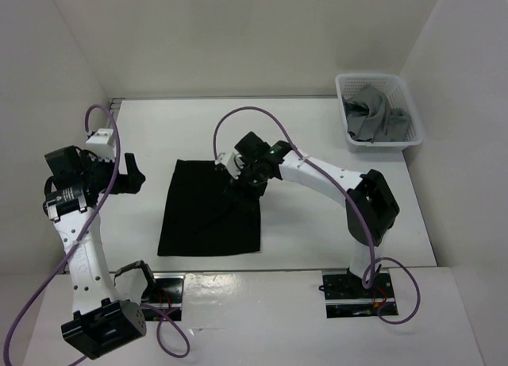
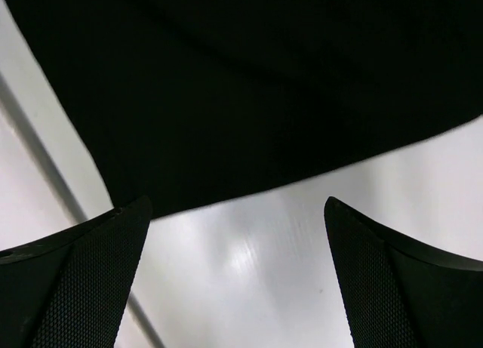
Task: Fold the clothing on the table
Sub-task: Flatten the skirt out
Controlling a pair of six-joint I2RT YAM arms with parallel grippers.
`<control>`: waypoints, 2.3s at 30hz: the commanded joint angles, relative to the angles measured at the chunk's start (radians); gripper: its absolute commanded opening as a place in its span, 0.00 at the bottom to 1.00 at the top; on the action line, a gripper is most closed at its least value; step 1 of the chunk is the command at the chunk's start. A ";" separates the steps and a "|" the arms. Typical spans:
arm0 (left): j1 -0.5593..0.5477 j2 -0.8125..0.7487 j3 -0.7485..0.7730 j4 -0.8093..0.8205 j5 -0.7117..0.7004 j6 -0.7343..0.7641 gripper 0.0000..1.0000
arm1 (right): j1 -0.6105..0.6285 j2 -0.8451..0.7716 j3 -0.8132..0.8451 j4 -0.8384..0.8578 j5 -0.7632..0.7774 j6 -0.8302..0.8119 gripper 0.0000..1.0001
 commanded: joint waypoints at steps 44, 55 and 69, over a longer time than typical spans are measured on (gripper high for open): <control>0.069 -0.036 -0.004 0.027 0.013 -0.019 1.00 | 0.065 0.020 -0.322 0.257 0.215 0.055 0.99; 0.069 -0.036 -0.004 0.018 0.023 -0.010 1.00 | 0.065 -0.042 -0.350 0.135 0.194 -0.046 0.99; 0.078 0.062 -0.004 0.009 0.043 -0.001 1.00 | -0.088 -0.387 -0.140 0.111 -0.027 -0.034 0.99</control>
